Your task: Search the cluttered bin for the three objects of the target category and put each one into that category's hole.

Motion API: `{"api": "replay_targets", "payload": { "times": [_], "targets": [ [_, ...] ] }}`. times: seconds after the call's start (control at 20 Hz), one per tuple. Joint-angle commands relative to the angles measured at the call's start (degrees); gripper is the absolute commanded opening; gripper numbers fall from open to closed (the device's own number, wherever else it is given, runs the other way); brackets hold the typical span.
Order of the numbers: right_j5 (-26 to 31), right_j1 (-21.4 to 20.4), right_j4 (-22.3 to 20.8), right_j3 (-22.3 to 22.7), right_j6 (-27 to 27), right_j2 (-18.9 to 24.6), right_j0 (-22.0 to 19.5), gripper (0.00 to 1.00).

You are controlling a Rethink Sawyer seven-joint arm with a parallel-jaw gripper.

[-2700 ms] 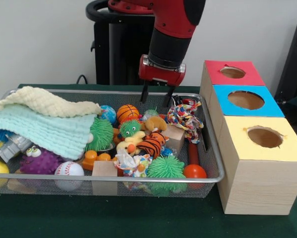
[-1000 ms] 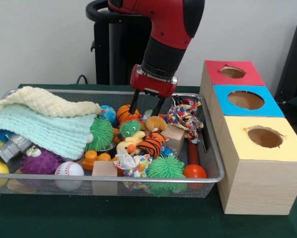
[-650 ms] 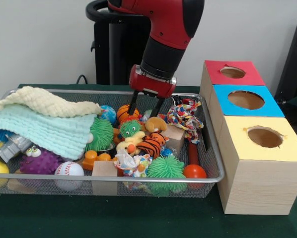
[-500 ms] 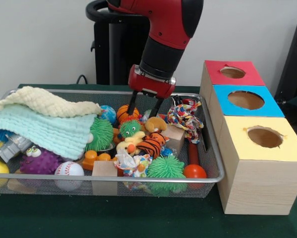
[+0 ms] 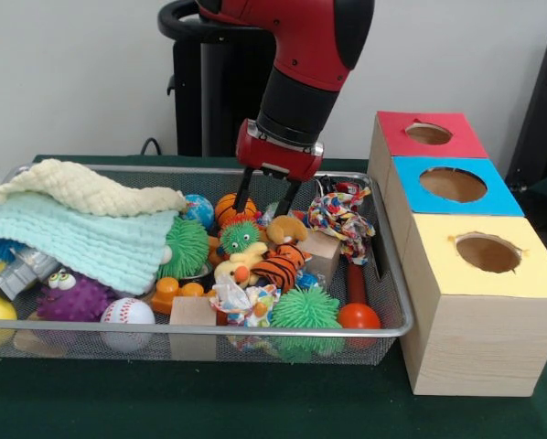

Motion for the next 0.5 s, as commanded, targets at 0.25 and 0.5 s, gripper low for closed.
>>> {"api": "replay_targets", "payload": {
  "times": [0.25,0.5],
  "targets": [
    [0.0,0.1,0.5,-2.6,7.6,2.9,-1.0,1.0],
    [-1.6,0.9,0.8,-2.0,7.7,5.7,-2.6,1.0]
  ]
}}
